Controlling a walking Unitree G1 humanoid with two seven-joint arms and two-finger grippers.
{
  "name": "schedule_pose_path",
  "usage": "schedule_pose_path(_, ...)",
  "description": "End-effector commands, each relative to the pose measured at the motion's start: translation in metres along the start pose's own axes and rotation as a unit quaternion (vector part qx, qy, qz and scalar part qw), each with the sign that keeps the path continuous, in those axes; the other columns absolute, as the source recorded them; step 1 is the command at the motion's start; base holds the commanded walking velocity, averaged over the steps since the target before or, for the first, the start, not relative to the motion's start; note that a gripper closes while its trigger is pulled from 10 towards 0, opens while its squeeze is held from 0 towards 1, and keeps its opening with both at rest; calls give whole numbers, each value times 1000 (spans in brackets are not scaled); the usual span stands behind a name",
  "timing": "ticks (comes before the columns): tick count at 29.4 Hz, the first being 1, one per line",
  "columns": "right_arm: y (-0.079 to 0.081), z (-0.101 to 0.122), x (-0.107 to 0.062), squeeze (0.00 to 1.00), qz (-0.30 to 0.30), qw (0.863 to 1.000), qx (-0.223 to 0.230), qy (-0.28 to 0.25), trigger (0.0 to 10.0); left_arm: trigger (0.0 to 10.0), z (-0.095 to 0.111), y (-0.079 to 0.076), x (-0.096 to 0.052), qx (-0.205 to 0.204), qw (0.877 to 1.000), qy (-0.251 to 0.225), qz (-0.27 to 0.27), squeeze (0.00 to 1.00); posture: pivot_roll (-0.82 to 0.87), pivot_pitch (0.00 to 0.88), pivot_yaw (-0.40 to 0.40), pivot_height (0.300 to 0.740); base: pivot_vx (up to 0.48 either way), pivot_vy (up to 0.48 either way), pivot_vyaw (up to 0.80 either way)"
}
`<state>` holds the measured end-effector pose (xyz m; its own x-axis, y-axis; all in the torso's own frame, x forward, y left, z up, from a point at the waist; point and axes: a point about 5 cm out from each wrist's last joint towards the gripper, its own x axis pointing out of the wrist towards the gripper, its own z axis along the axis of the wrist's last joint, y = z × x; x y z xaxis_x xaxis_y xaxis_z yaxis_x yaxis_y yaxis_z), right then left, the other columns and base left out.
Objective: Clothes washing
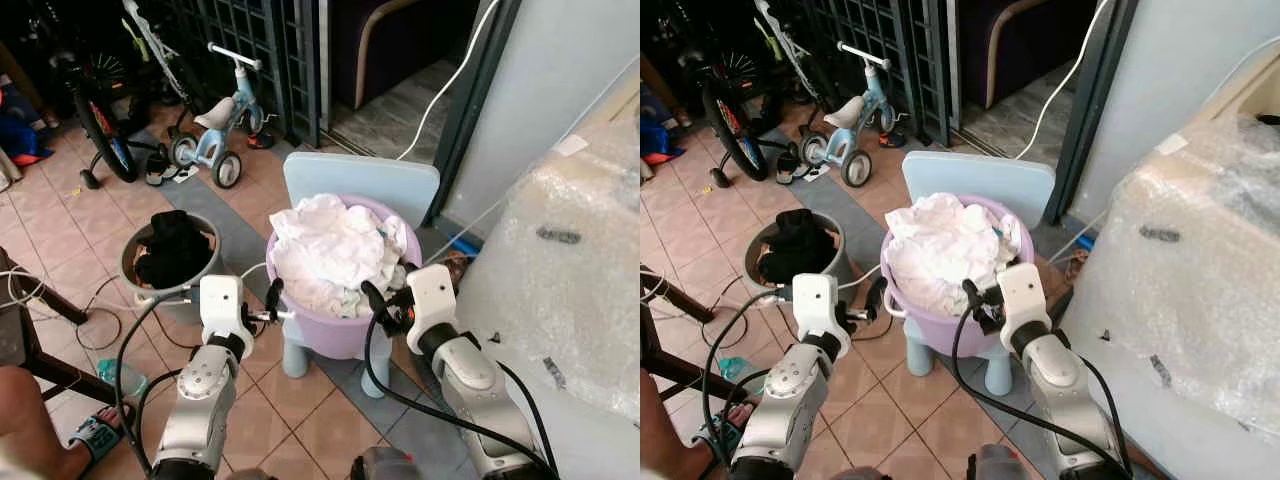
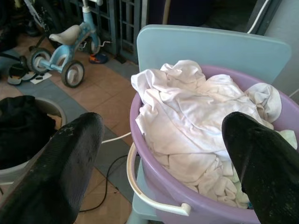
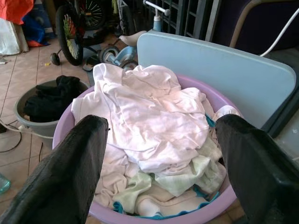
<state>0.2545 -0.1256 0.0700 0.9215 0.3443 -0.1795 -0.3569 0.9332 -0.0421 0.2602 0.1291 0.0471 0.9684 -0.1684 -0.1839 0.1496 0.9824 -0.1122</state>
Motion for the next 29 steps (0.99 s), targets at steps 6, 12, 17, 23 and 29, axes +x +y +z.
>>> schedule_pose_path(6, 15, -19, -1, 0, 18, 999, 42, 21, 10000, 10000, 2, 12, -3, 11, 1000, 0, 13, 0, -94, 87, 63, 740, 449, 0, 0)
schedule_pose_path(12, 17, -22, -3, 0, 18, 999, 39, 24, 10000, 10000, 2, 13, -4, 14, 1000, 3, 14, 0, -91, 95, 67, 740, 381, 0, 0)
schedule_pose_path(17, 17, -22, -1, 0, 16, 999, 36, 23, 10000, 10000, 2, 14, -5, 17, 1000, 5, 14, 0, -87, 100, 67, 740, 58, 0, 0)
schedule_pose_path(23, 17, -36, 1, 0, 20, 996, 14, 83, 10000, 10000, 0, 17, -8, 26, 999, 14, 36, 0, -70, 114, 64, 740, 0, 0, 0)
schedule_pose_path(29, 29, -56, 10, 0, 66, 983, -6, 170, 10000, 10000, 0, 33, -27, 42, 996, 29, 70, 0, -16, 166, 54, 740, 0, 0, 0)
